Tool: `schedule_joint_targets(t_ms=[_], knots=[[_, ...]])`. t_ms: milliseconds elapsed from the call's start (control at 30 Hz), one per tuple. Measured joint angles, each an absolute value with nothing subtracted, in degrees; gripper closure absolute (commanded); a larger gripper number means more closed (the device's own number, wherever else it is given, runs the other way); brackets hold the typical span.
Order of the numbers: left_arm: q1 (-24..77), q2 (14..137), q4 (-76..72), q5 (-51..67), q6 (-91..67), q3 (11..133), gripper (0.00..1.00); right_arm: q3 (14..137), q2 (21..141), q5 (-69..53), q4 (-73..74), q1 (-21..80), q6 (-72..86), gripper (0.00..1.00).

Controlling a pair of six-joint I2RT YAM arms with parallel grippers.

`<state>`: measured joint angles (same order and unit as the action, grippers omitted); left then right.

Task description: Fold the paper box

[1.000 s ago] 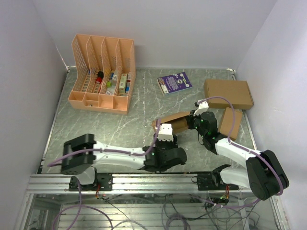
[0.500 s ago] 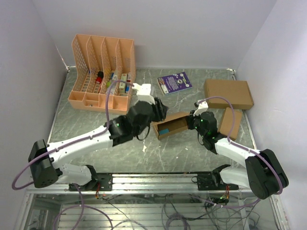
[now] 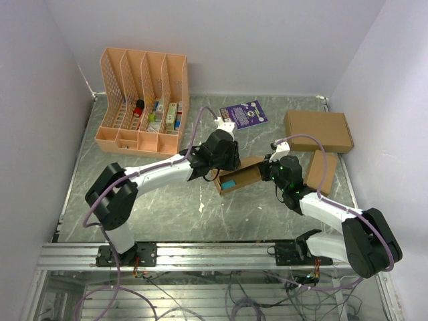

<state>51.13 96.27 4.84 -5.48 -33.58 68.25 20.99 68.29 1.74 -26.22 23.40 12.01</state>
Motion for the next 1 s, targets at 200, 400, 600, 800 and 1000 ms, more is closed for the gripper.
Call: schedule_joint_targets(t_ms=[200,400,600,800,1000], knots=[[49.6,98.91,5.87,-2.37,-32.93,69.6,0.6,20.99,68.29,0.51,-24.93,23.14,11.94,0.83],[49.19,99.02,5.56,-0.8,-32.97,69.6,0.6,21.76,67.92,-1.39,-21.39,23.03,11.09,0.59],[49.06,100.03,5.34,-0.1,-32.99,69.6,0.61,23.2,64.95,-1.54,-16.25,22.59,10.0,0.45],[48.66,100.62,5.32,0.36,-32.99,69.58,0.61,23.92,60.45,-2.5,-11.33,20.29,8.47,0.45],[48.49,101.43,5.32,0.75,-32.99,69.58,0.61,25.41,55.0,-7.66,-4.62,17.74,5.13,0.48]])
